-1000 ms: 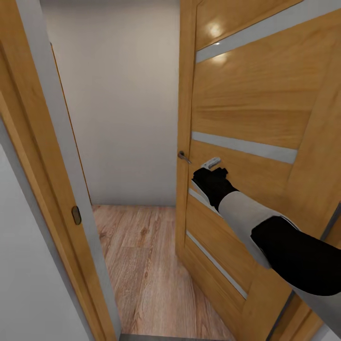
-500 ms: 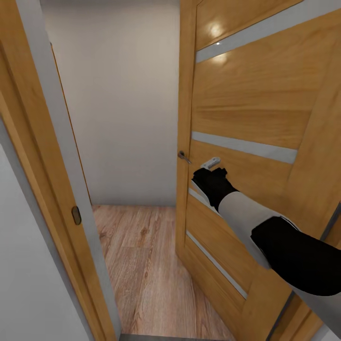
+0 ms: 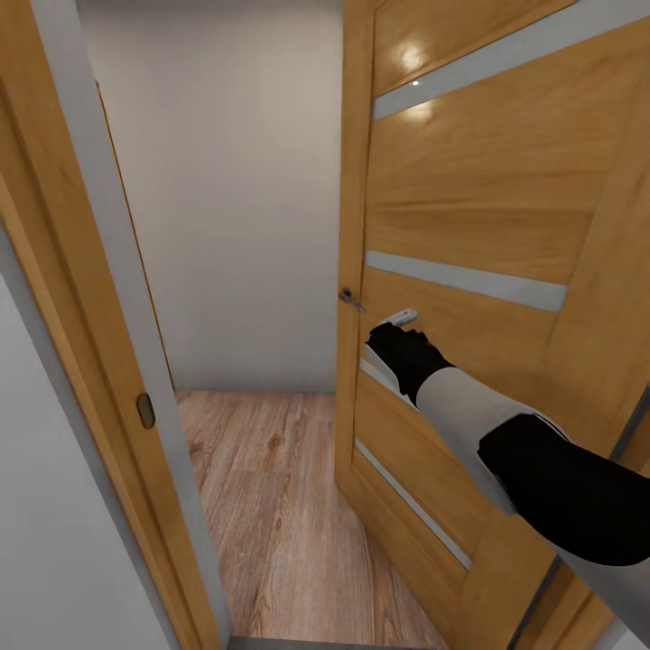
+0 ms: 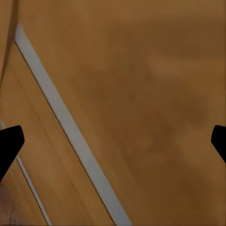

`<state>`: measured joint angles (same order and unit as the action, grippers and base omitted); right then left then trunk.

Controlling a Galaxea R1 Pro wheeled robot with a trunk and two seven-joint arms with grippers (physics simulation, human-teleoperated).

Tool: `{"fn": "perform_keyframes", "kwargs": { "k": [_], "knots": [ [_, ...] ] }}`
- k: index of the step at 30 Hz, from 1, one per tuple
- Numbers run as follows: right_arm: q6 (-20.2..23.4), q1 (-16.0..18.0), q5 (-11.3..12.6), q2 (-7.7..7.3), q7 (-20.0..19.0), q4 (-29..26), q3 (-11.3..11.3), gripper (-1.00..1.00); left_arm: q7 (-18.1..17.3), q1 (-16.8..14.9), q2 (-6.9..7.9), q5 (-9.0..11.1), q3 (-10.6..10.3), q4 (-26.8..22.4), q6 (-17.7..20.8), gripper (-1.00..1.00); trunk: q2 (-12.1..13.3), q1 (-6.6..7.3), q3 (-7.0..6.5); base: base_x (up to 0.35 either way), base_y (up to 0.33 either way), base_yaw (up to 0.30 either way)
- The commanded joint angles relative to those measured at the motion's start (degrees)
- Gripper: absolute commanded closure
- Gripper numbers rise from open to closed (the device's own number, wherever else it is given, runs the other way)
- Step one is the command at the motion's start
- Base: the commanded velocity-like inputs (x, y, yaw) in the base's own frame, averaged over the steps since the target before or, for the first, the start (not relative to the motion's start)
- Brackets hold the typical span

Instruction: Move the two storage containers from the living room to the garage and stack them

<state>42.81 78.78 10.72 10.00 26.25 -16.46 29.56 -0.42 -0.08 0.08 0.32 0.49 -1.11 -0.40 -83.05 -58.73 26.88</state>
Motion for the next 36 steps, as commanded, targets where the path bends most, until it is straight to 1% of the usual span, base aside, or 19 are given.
{"fn": "perform_keyframes", "kwargs": {
  "k": [1, 27, 31, 34, 36],
  "knots": [
    [0.4, 0.1, 0.6, 0.0, 0.3, 0.0, 0.4, -1.0, 0.0, 0.0, 0.01, 0.0, 0.0, 0.0, 0.0, -1.0, 0.0, 0.0, 0.06, 0.0, 0.0, 0.0],
    [0.2, -0.3, 0.6, 0.0, -0.1, 0.3, 0.6, -1.0, -0.1, 0.0, 0.06, 0.0, 0.0, 0.0, 0.0, -1.0, 0.0, 0.0, 0.06, 0.0, 0.0, 0.0],
    [-0.1, -0.4, 0.6, 0.0, -2.4, 0.2, 0.6, -1.0, -0.1, 0.0, 0.09, 0.0, 0.0, 0.0, 0.0, -1.0, 0.0, 0.0, 0.06, 0.0, 0.0, 0.0],
    [-0.2, -0.4, 0.6, 0.0, -5.9, 0.3, 0.6, -1.0, -0.1, 0.0, 0.04, 0.0, 0.0, 0.0, 0.0, -1.0, 0.0, 0.0, 0.06, 0.0, 0.0, 0.0],
    [-0.2, -0.3, 0.6, 0.0, -7.2, 0.2, 0.6, -1.0, -0.1, 0.0, 0.04, 0.0, 0.0, 0.0, 0.0, -1.0, 0.0, 0.0, 0.06, 0.0, 0.0, 0.0]
  ]
}}
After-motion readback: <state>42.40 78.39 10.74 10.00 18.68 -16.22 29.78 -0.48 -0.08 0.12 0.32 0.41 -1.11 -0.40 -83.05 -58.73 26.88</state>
